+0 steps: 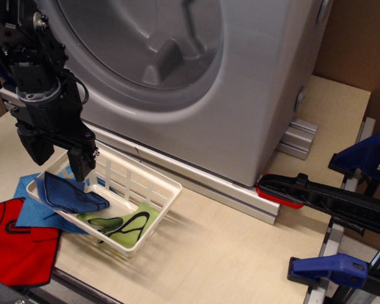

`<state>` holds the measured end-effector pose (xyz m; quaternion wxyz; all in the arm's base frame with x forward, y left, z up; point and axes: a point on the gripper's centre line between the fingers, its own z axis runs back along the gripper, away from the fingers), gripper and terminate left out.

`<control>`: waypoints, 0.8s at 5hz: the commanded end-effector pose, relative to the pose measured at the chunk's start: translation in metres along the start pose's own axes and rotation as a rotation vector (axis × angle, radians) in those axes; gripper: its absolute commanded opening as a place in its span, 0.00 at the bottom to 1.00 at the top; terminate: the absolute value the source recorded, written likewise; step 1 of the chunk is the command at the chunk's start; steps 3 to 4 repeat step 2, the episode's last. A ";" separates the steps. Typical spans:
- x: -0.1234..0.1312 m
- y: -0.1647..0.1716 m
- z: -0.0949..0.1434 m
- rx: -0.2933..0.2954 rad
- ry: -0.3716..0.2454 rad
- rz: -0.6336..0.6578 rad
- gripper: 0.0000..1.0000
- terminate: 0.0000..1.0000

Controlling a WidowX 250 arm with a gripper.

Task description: Take clothes out of laundry machine

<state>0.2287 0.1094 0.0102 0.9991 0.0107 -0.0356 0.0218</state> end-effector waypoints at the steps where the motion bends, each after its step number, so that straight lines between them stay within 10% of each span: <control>1: 0.005 0.001 0.019 0.019 -0.042 -0.003 1.00 0.00; 2: 0.005 0.001 0.019 0.019 -0.042 -0.003 1.00 1.00; 4: 0.005 0.001 0.019 0.019 -0.042 -0.003 1.00 1.00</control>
